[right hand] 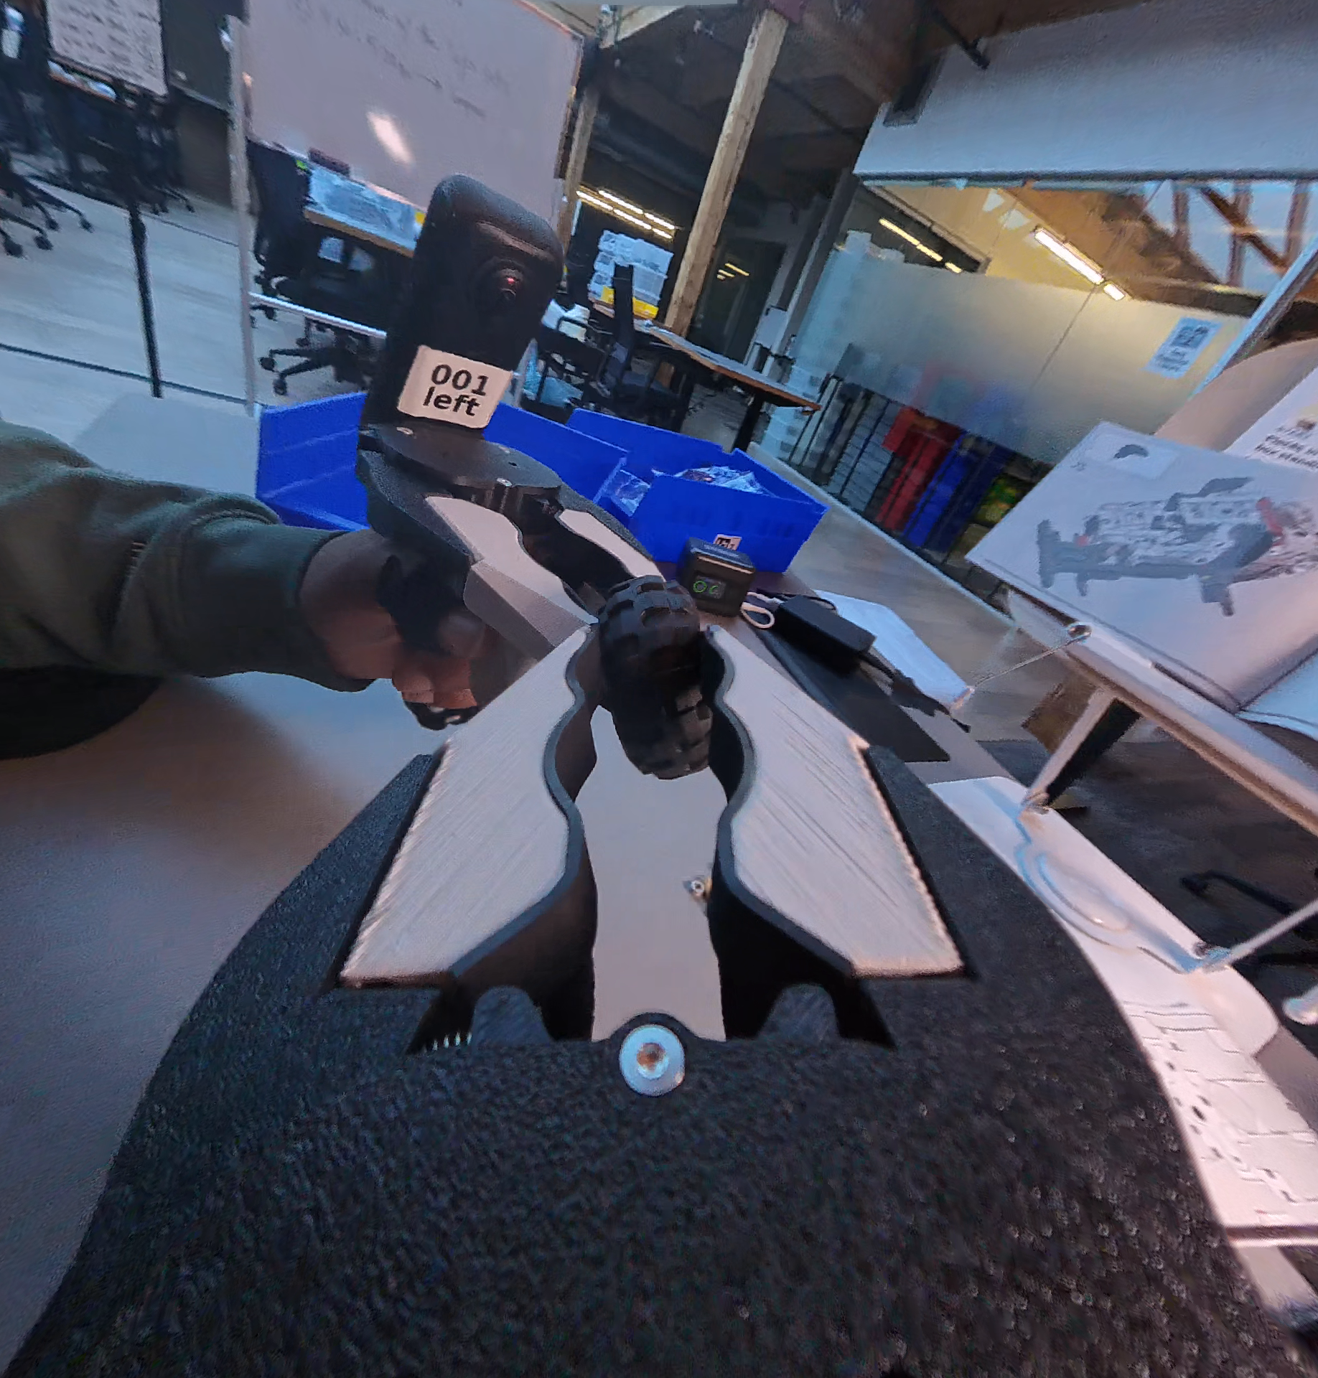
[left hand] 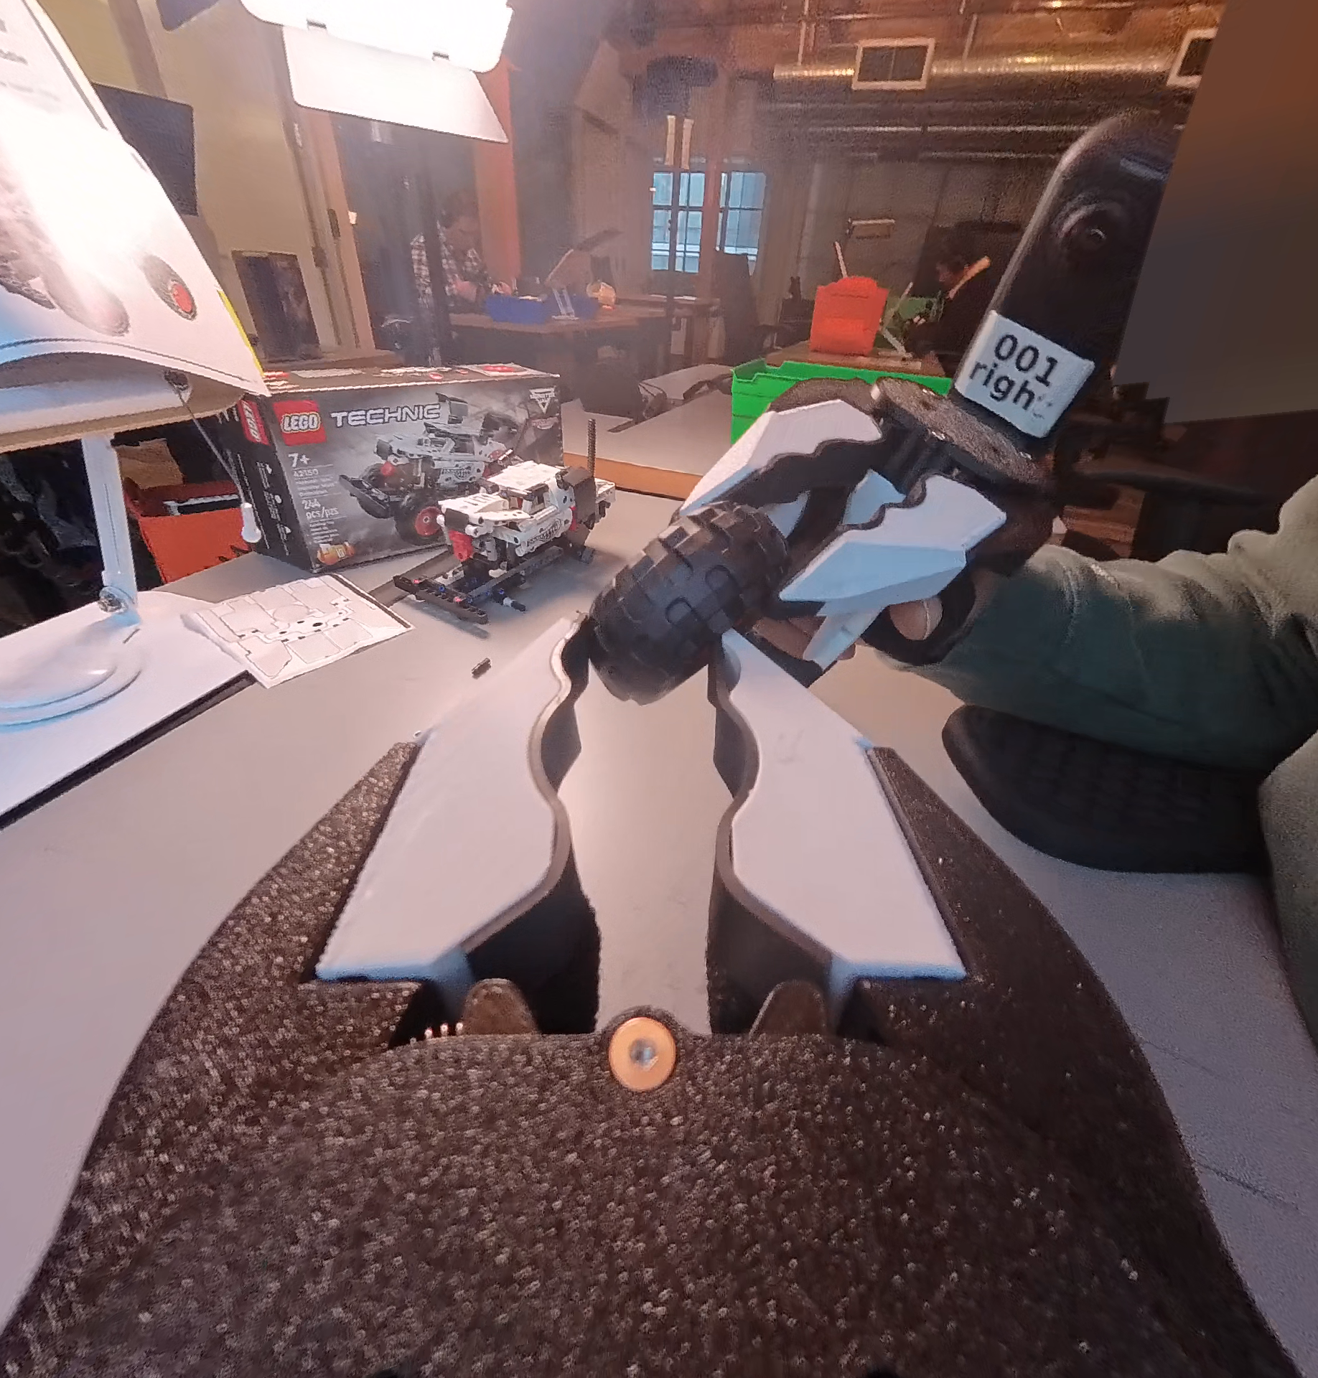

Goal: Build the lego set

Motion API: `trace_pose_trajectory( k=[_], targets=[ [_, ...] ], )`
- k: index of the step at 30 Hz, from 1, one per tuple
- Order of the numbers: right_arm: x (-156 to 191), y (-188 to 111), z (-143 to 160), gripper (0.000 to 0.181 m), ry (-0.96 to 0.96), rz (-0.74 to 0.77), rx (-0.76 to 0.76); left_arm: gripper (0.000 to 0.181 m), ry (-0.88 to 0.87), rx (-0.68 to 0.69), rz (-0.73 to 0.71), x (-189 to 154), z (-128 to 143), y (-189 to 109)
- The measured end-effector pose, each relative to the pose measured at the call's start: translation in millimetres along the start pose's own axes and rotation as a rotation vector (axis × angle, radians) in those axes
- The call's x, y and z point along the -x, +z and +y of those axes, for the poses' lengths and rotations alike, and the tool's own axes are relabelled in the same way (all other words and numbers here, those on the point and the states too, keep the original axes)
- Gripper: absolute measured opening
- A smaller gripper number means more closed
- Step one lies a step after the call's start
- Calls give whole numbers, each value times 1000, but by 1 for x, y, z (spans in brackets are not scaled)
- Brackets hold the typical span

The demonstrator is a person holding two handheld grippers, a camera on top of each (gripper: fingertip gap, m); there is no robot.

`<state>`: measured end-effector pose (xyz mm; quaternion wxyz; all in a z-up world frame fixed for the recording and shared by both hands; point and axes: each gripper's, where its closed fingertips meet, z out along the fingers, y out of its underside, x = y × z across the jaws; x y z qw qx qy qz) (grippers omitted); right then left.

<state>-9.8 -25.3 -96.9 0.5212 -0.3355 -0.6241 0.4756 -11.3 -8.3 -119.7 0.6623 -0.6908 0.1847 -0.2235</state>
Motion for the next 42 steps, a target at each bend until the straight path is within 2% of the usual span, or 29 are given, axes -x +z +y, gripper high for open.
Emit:
trace_pose_trajectory(
  k=[8, 12, 16, 18, 20, 23, 26, 28, 29, 32, 36, 37, 39, 40, 42],
  targets=[
    [0, 5, 2, 16, -229, 134, 34, 25, -201, -57, 4, 5, -1, 2],
    [-2, 6, 9, 10, -234, 135, 65, 24, -269, -49, -10, 9, 5, 5],
    [-2, 8, 21, 9, -106, 87, 79, 23, -343, -32, -27, 15, 15, 7],
    [-4, 7, 26, 10, 42, 35, 54, 23, -390, -33, -25, 16, 20, 10],
    [-9, 4, 24, 10, 267, -38, -31, 26, -392, -22, 26, 14, 20, 11],
    [-16, -2, 14, 10, 549, -141, -148, 25, -310, -26, 101, 8, 13, 5],
    [-17, -3, 12, 11, 714, -210, -186, 47, -313, -35, 80, 13, 13, 4],
    [-19, -1, 14, 12, 753, -194, -187, 39, -354, -55, 74, 14, 12, 4],
    [-21, 0, 17, 12, 745, -170, -171, 26, -355, -62, 65, 14, 12, 4],
    [-22, 2, 16, 11, 643, -90, -152, 23, -413, -93, 48, 15, 9, 4],
    [-16, 8, 20, 11, 256, 72, -58, 17, -506, -97, -15, 25, 16, 6],
    [-13, 11, 24, 11, 173, 99, -23, 7, -539, -102, -36, 29, 20, 7],
    [-5, 18, 35, 11, -25, 141, 54, 1, -619, -129, -47, 37, 25, 6],
    [-5, 19, 36, 11, -47, 149, 59, 1, -622, -127, -42, 37, 26, 6],
    [-9, 17, 35, 12, 55, 115, 25, 3, -581, -90, -45, 35, 28, 7]
  ],
)
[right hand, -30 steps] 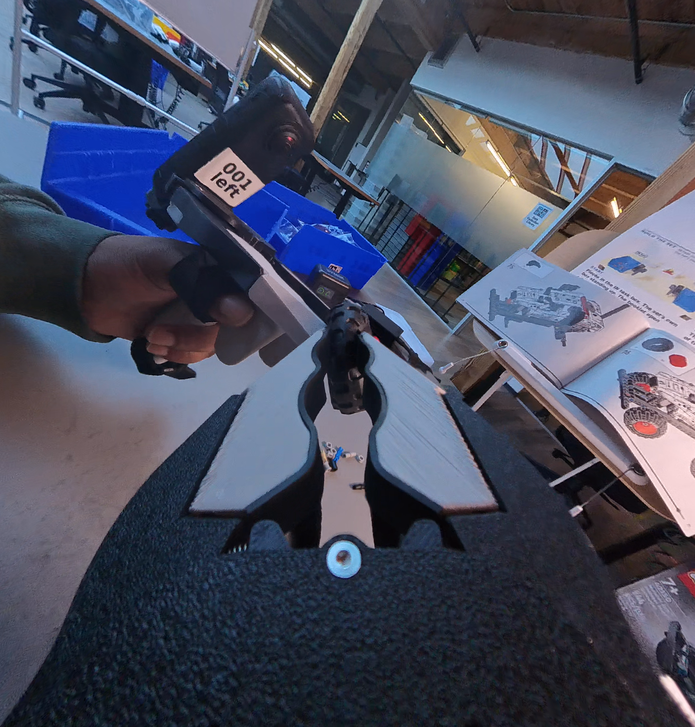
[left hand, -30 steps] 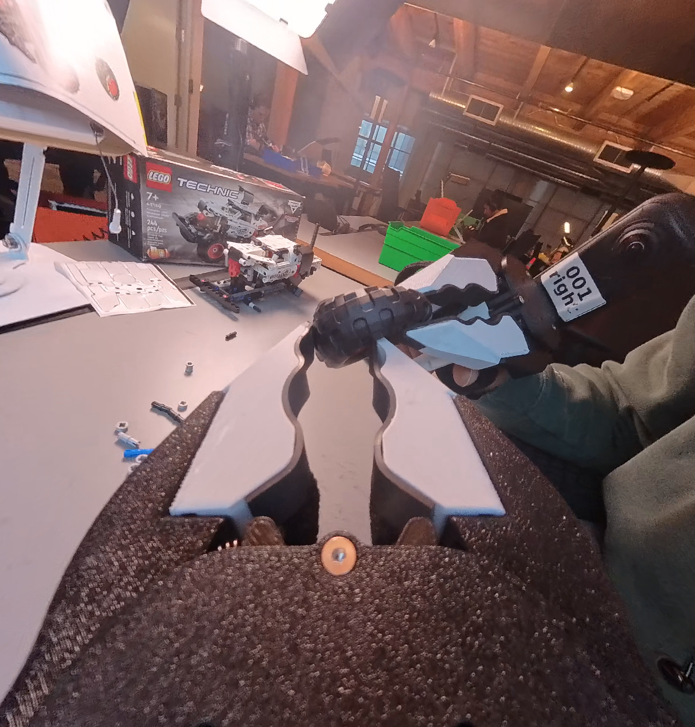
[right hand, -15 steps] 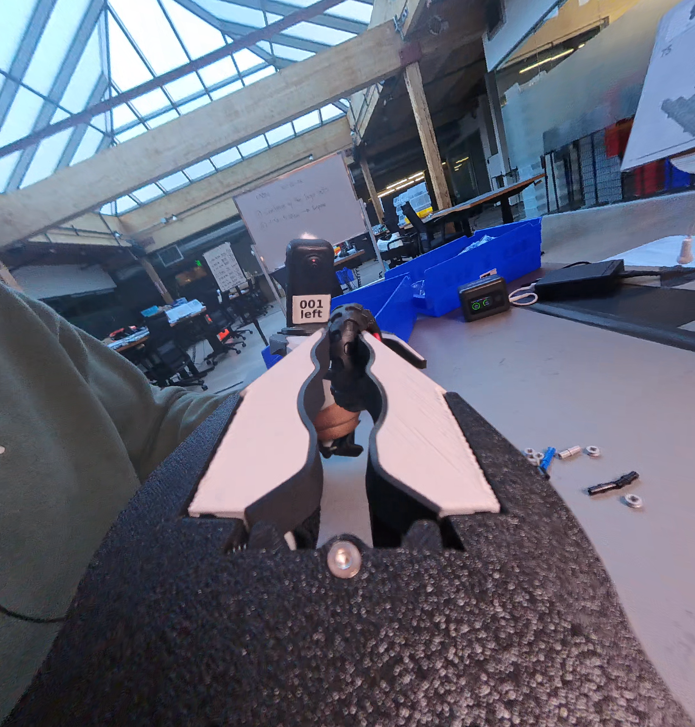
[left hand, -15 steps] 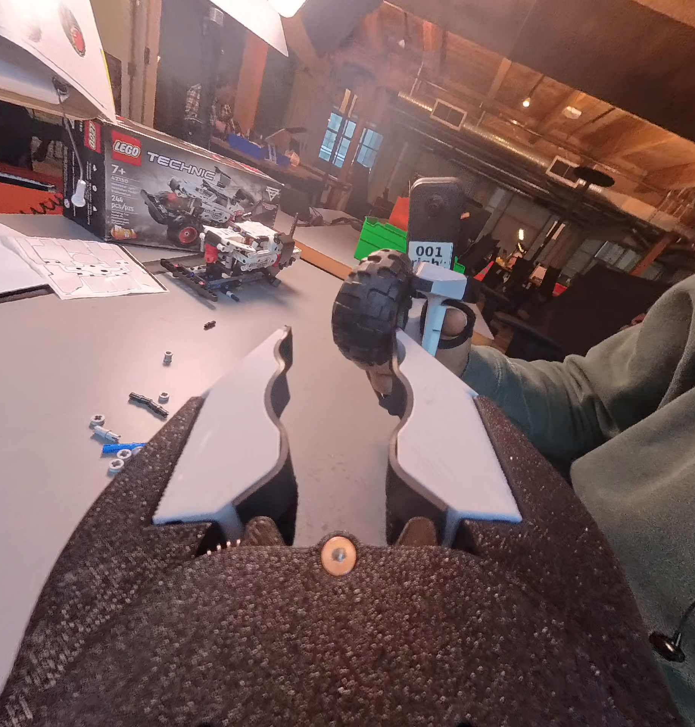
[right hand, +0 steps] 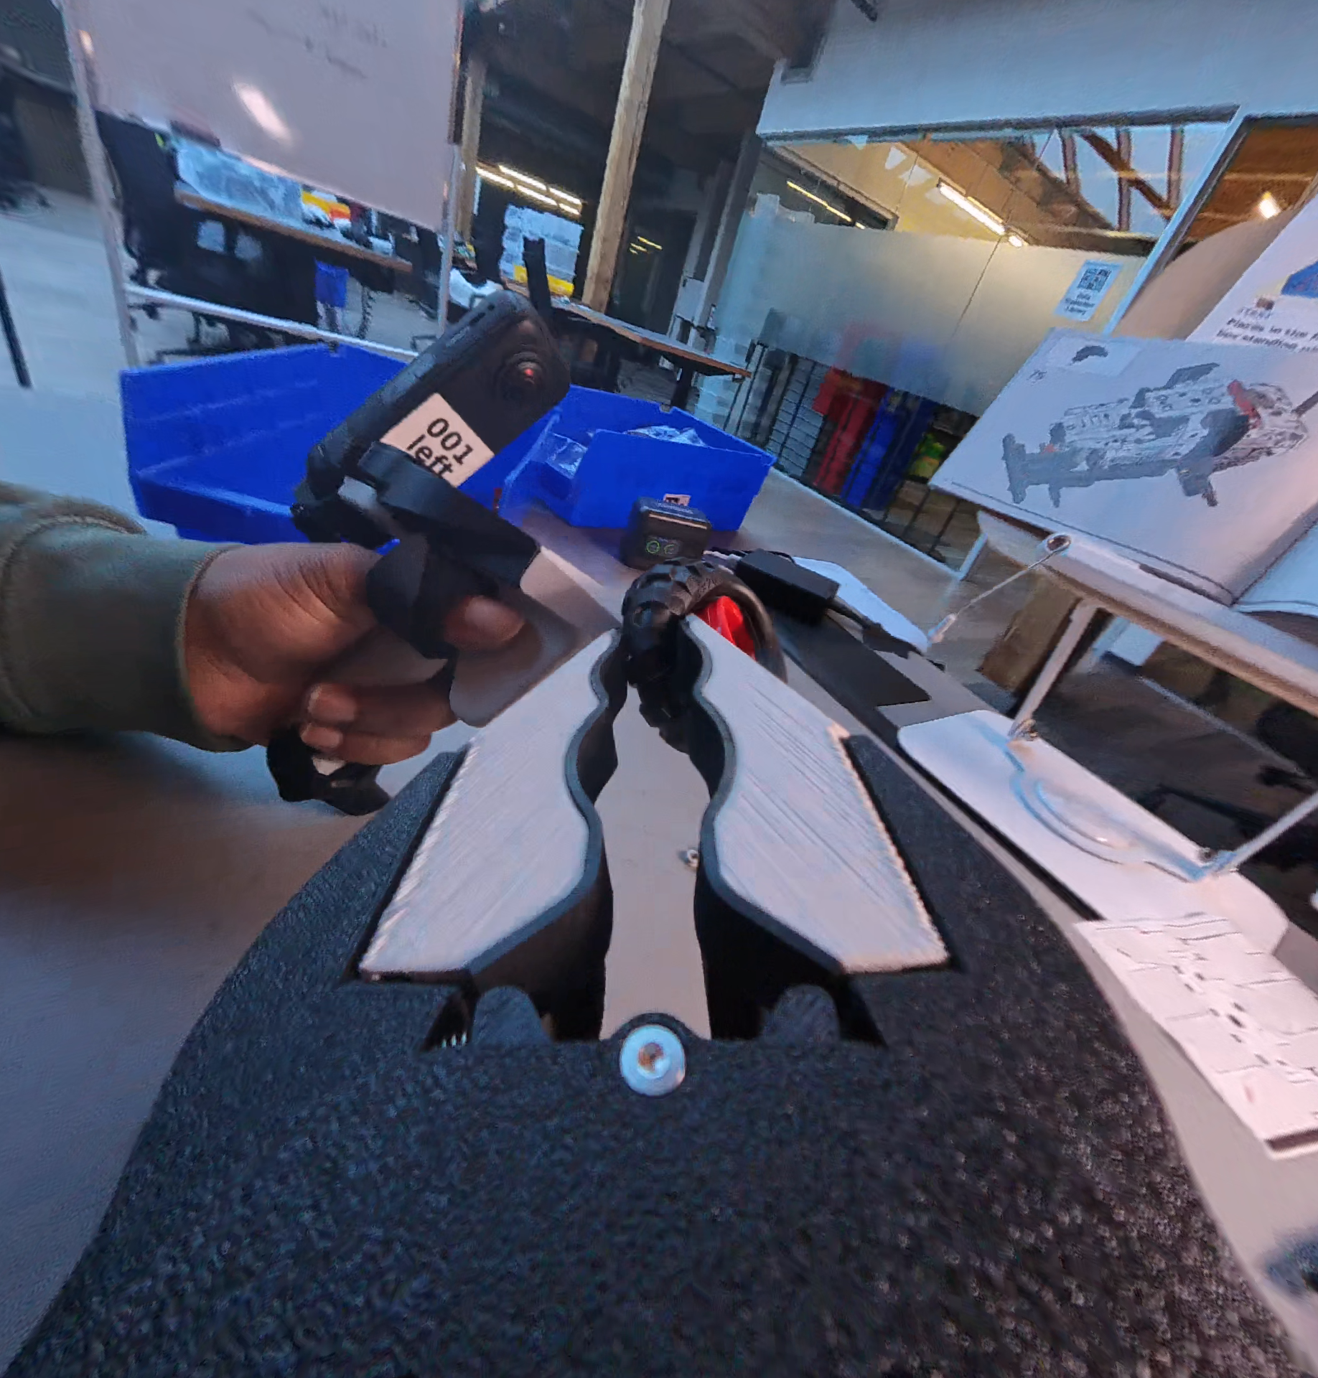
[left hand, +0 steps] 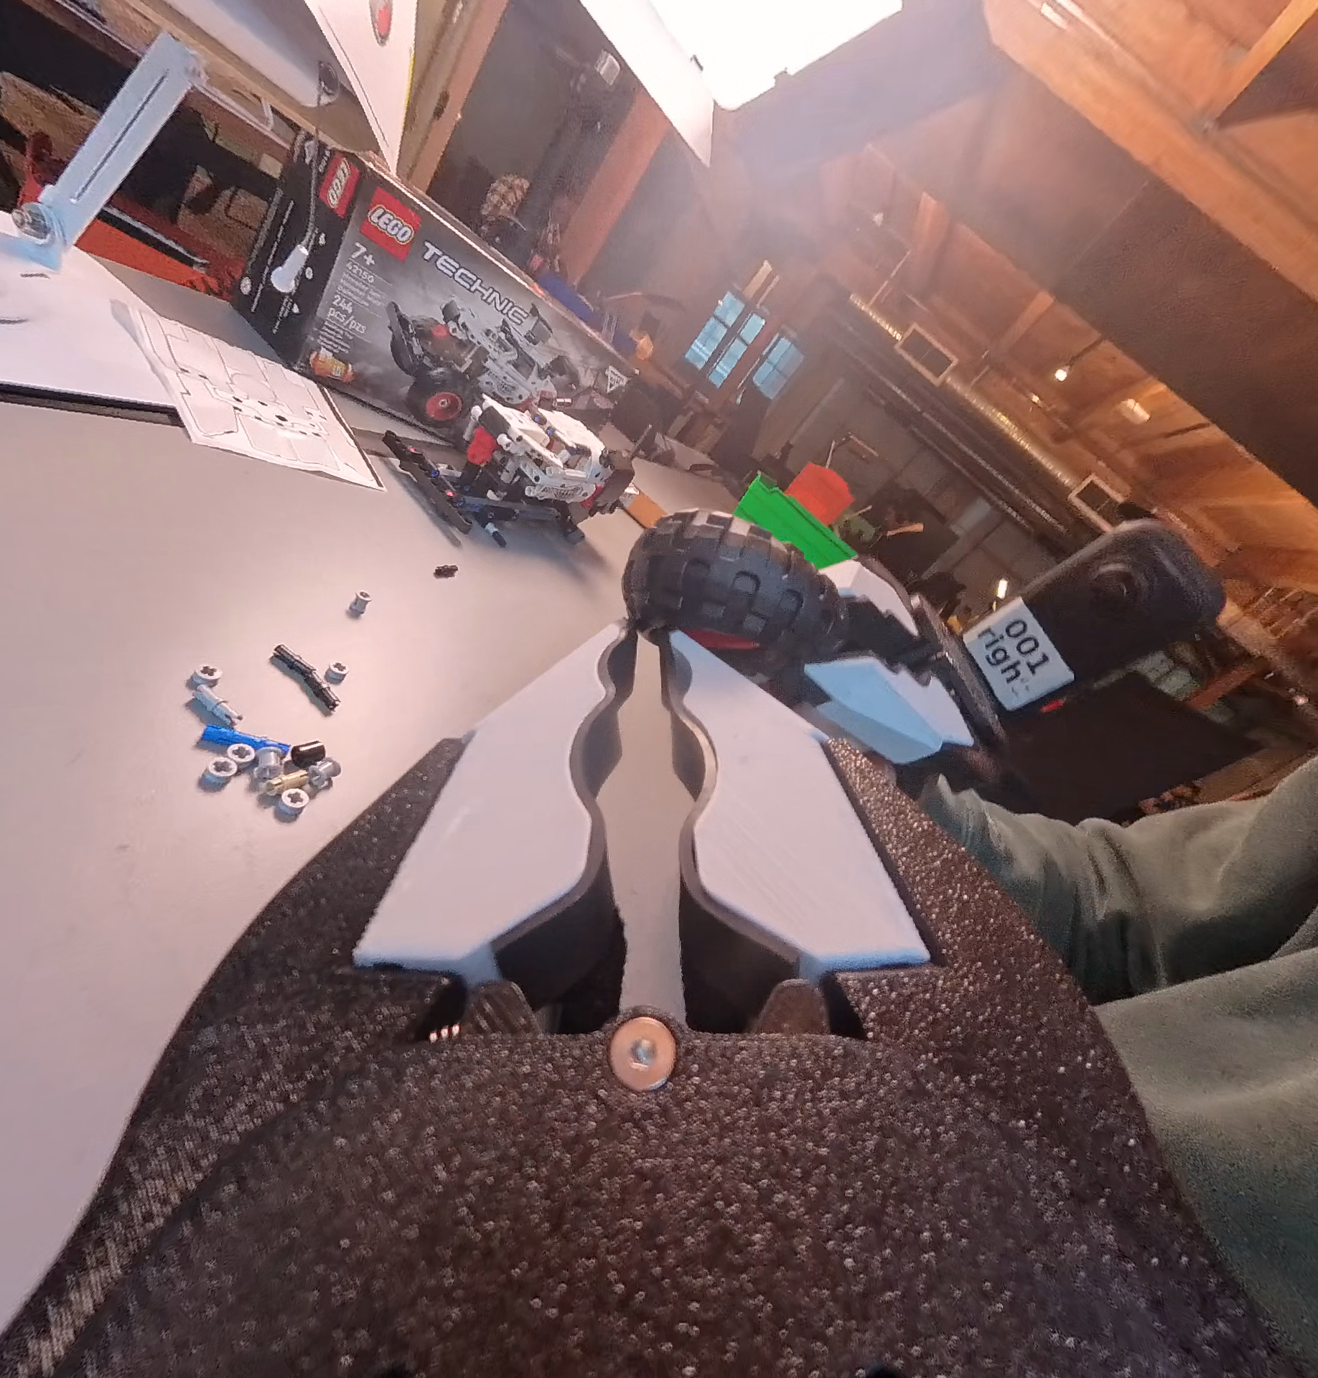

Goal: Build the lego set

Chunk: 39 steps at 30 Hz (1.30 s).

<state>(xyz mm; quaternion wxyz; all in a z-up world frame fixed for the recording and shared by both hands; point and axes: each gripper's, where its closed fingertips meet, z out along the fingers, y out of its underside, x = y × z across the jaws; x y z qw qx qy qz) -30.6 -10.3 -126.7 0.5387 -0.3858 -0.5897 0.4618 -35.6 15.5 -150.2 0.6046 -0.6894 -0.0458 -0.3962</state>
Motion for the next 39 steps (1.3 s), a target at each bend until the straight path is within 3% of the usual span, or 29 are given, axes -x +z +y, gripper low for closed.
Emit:
trace_pose_trajectory(
  k=[2, 5, 8, 11, 13, 15, 19, 25, 29, 39],
  targets=[
    [-6, -4, -1, 13, 94, -31, -21, 3, 7, 17, 24, -2, 3, 1],
    [-24, -13, -8, 13, 424, -99, -92, 1, 35, 38, 86, -7, 1, -2],
    [-36, -20, -14, 14, 726, -202, -197, 26, 128, 45, 29, -2, 1, -1],
    [-26, -14, -7, 13, 822, -271, -173, 55, 134, 20, 94, -15, 1, 5],
    [-13, -11, -12, 13, 920, -373, -186, 50, 131, 30, 149, -23, 4, 5],
    [-11, -12, -13, 13, 958, -403, -203, 28, 87, 35, 222, -31, 2, 1],
    [-10, -10, -9, 13, 890, -367, -174, 25, 57, 40, 187, -25, 2, 0],
    [-11, -4, -1, 11, 467, -133, -97, 22, -16, 10, 122, -15, 1, 0],
    [-11, -5, -1, 9, 263, -55, -62, 22, -33, 0, 104, -14, 1, 1],
    [-11, -8, -8, 7, 223, -46, -56, 21, -265, -58, 210, -18, -1, 4]
  ],
)
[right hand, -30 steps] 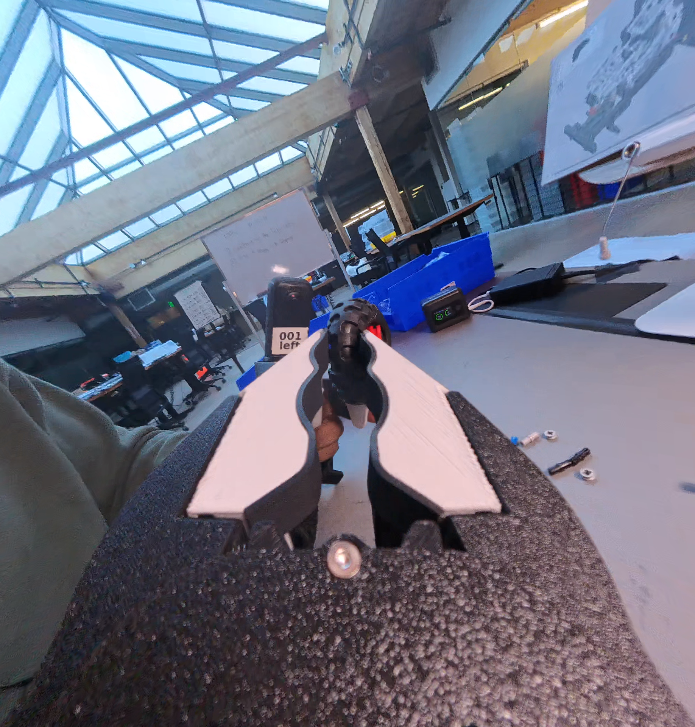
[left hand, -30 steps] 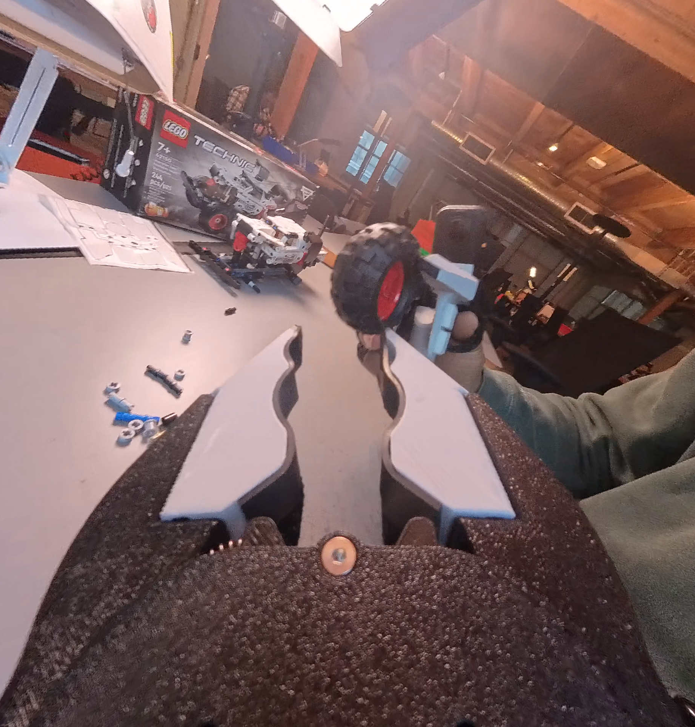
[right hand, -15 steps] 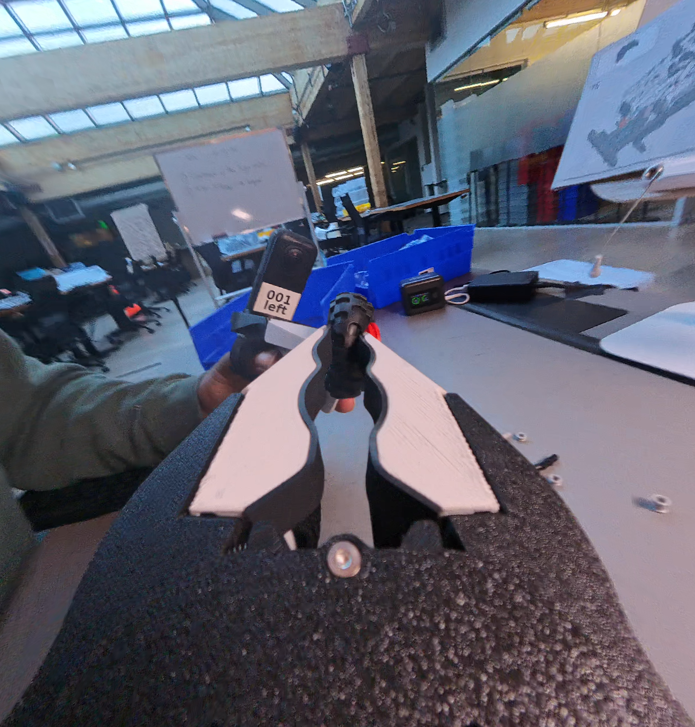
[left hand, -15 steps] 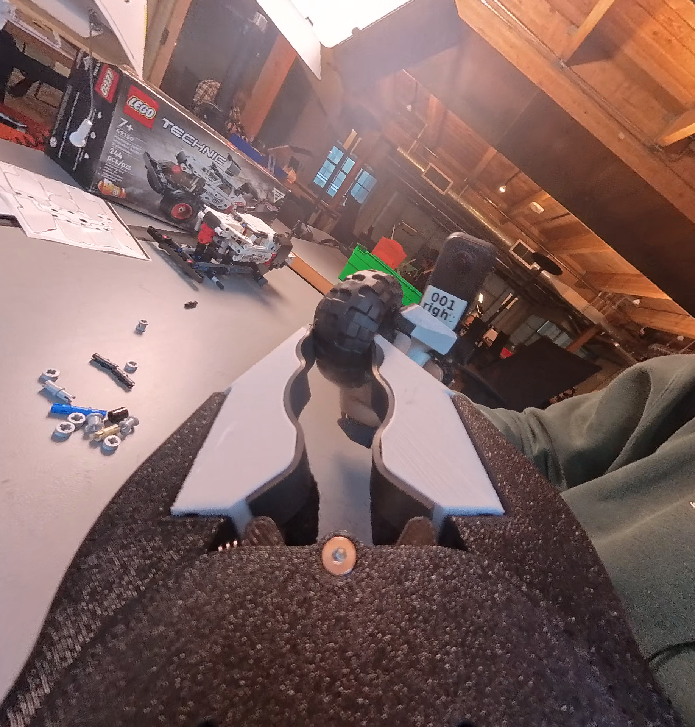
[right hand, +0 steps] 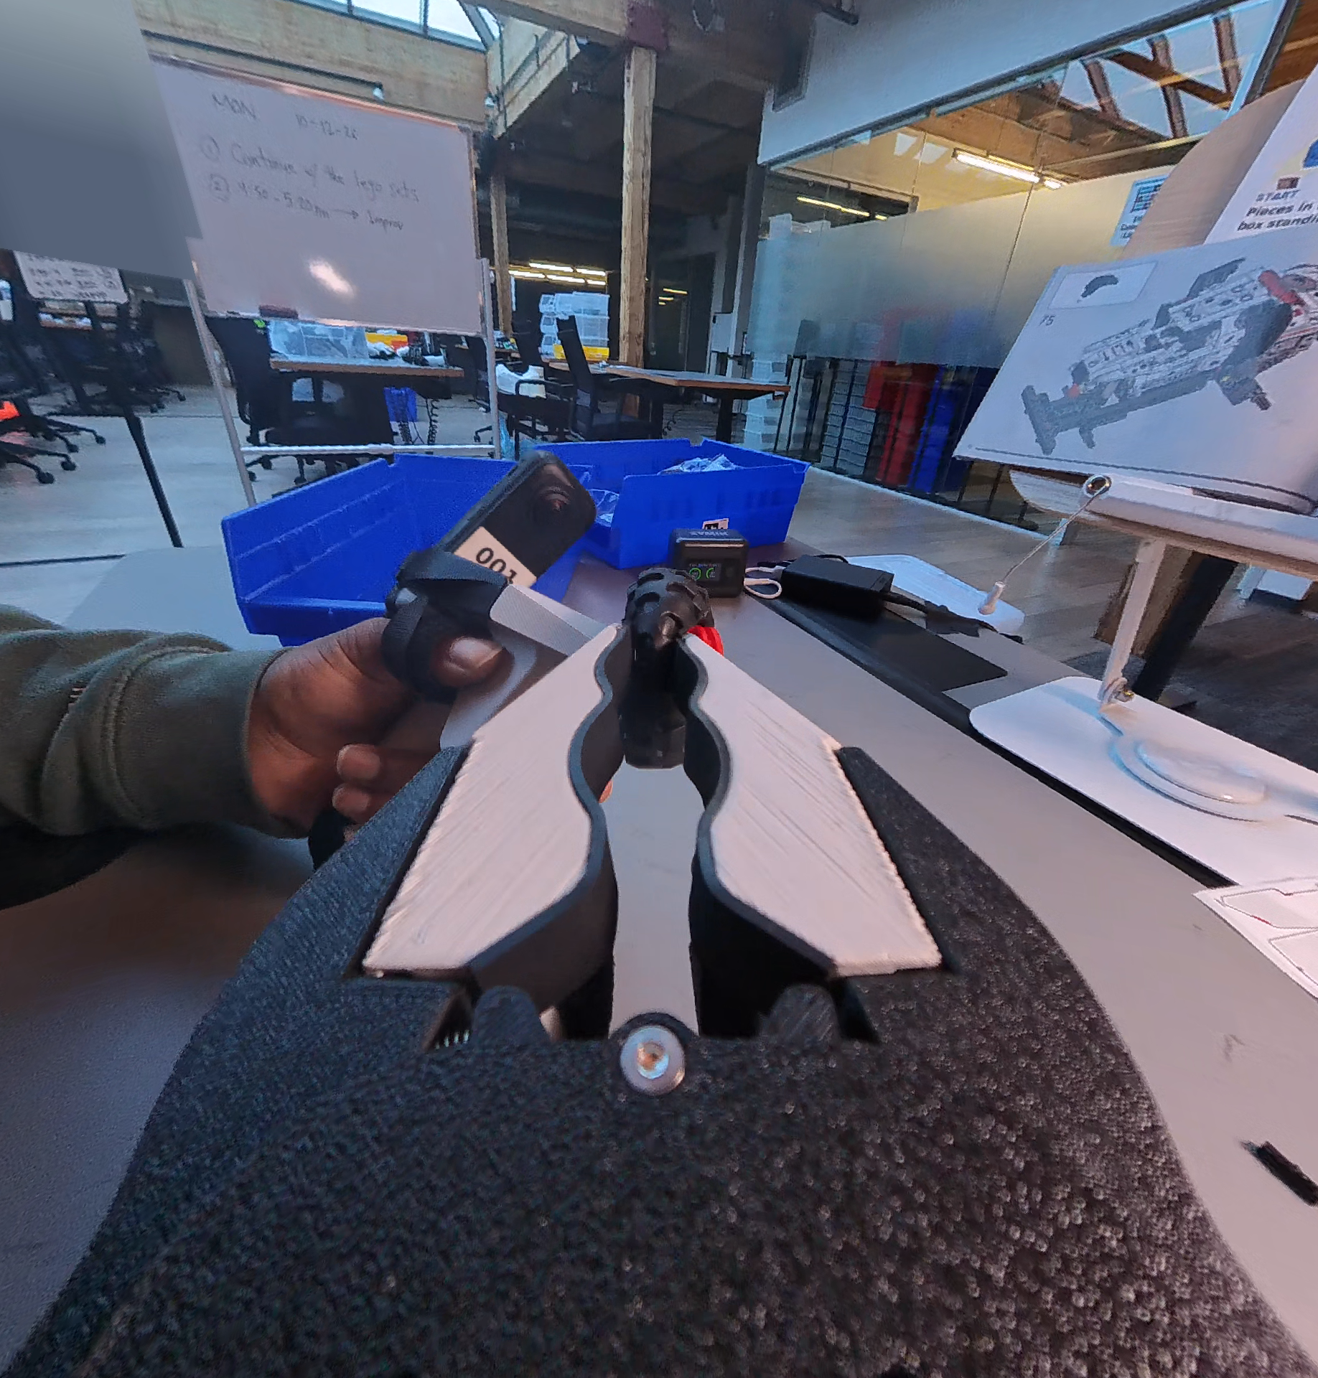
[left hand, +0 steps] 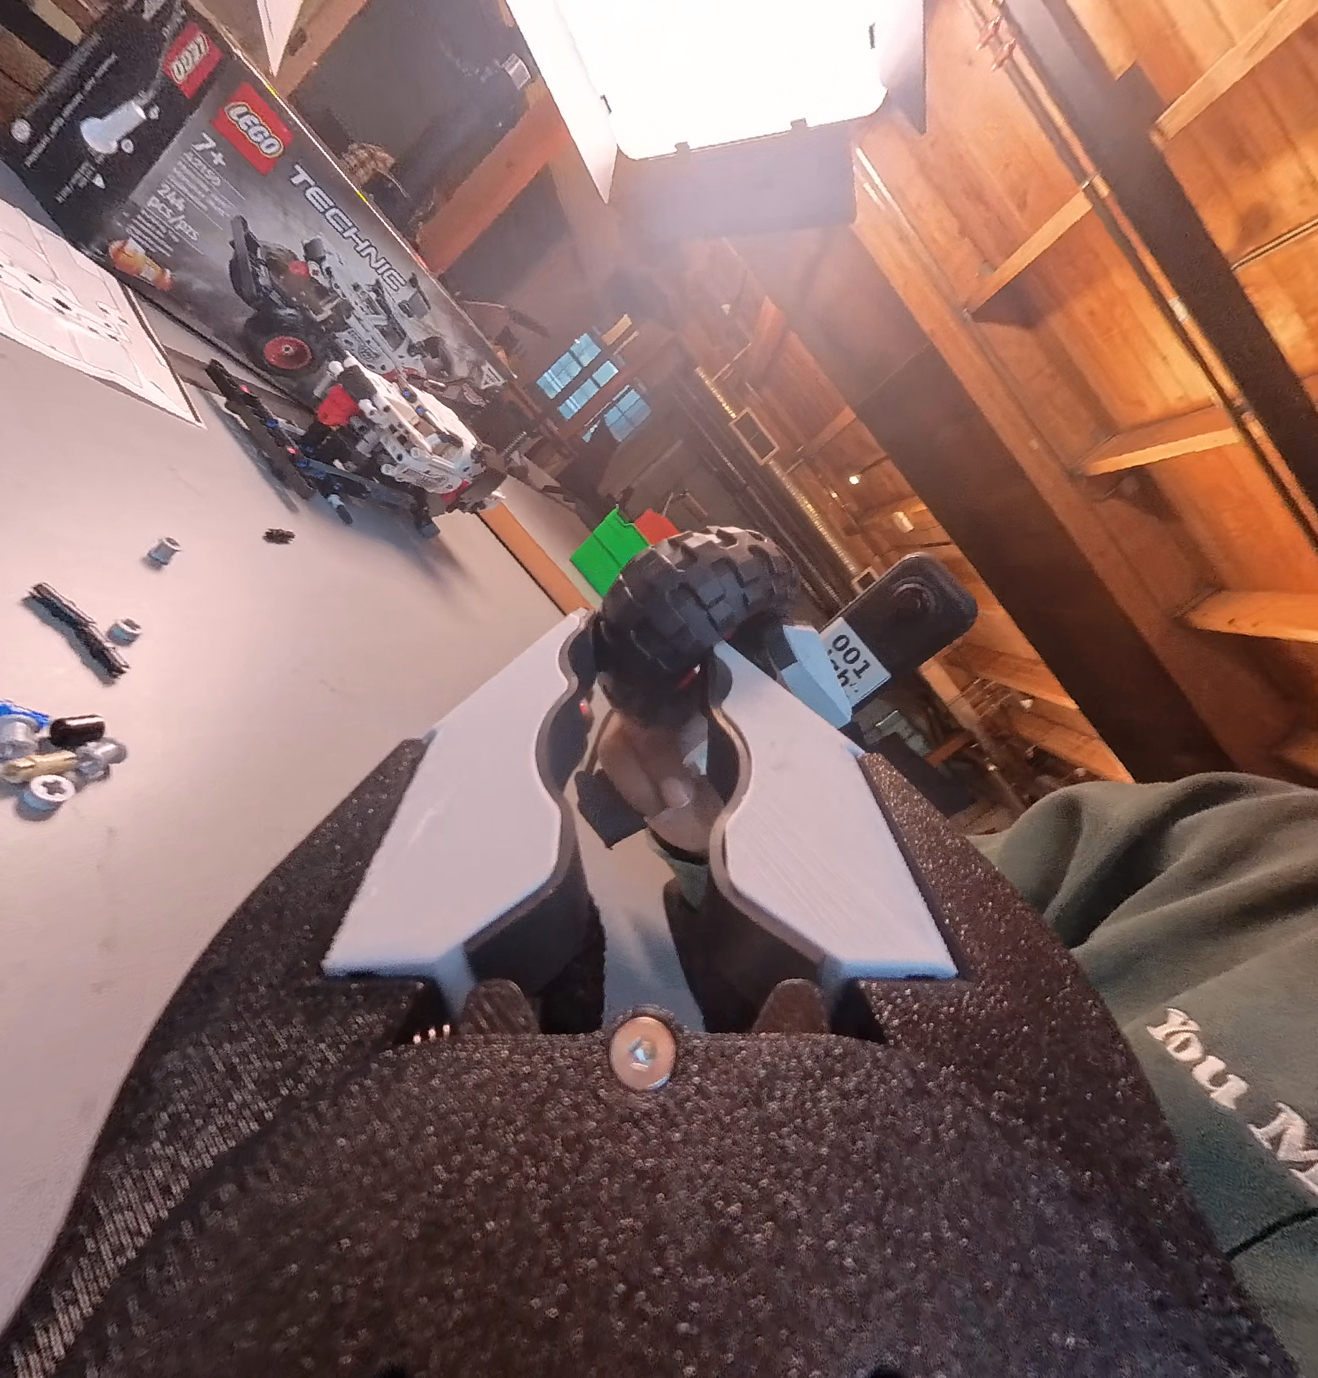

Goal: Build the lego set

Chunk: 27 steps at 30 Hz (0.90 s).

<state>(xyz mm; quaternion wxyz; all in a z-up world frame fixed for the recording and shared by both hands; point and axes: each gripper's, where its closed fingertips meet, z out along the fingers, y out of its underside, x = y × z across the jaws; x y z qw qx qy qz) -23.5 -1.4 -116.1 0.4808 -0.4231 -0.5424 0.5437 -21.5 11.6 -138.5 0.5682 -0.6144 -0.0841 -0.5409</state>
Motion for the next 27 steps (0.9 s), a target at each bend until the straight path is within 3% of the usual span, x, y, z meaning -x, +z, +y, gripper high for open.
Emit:
trace_pose_trajectory(
  k=[4, 12, 14, 16, 21, 24, 27],
  targets=[
    [4, 0, -6, 7, 2, -8, -18, 22, -72, -24, 54, -4, 0, 2],
    [6, 5, 11, 7, -286, 52, 99, 14, -146, -61, 1, 9, -1, 4],
    [39, 13, 19, 9, -388, -79, 96, 5, -201, -95, -25, 15, -5, 6],
    [56, 18, 7, 10, -398, -102, 14, 0, -161, -75, 4, 8, -7, 8],
    [46, 2, -17, 13, -124, -170, -58, 1, 53, 21, 3, 4, -1, 5],
    [25, -12, -39, 14, 225, -243, -187, 30, 222, 106, 11, -3, 0, 1],
    [-3, -30, -53, 17, 665, -401, -313, 48, 305, 134, 72, -19, 0, -2]
  ],
)
